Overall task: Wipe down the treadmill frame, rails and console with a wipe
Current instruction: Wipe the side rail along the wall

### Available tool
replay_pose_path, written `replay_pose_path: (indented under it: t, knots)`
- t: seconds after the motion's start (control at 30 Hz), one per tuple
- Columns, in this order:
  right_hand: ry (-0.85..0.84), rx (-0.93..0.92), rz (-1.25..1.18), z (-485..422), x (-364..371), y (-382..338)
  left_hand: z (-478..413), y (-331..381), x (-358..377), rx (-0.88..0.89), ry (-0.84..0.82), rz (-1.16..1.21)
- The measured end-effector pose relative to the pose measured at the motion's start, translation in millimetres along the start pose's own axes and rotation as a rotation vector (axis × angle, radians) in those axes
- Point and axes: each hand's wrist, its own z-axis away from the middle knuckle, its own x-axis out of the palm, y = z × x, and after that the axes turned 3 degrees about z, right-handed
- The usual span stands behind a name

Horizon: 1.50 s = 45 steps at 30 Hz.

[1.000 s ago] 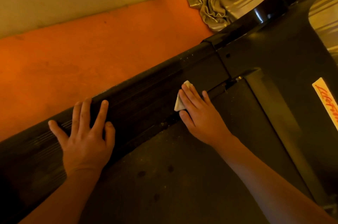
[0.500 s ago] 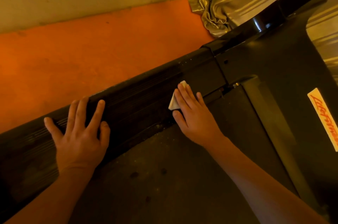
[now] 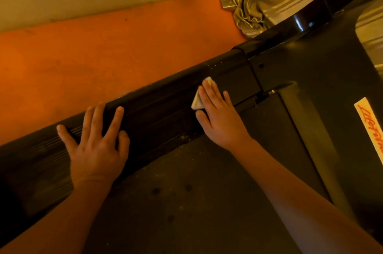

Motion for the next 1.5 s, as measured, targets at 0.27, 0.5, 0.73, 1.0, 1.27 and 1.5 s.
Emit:
replay_pose_path:
  t: [0.27, 0.5, 0.73, 1.0, 1.27, 1.5]
  knots:
    - [0.007, 0.046, 0.016, -30, -13, 4, 0, 0, 0, -0.002, 0.000, -0.008]
    - [0.055, 0.053, -0.013, -39, -11, 3, 0, -2, 0, 0.013, 0.000, -0.014]
    - [0.008, 0.082, 0.002, -15, -5, 3, 0, -2, -1, 0.011, -0.012, -0.020]
    - [0.028, 0.047, 0.009, -40, -13, -2, 0, 0, 0, 0.011, -0.002, -0.016]
    - [-0.039, 0.031, 0.056, 19, 1, 11, 0, -1, -2, 0.008, -0.012, -0.015]
    - [-0.022, 0.056, 0.117, -72, -38, 18, 1, 0, 0, -0.006, -0.008, -0.014]
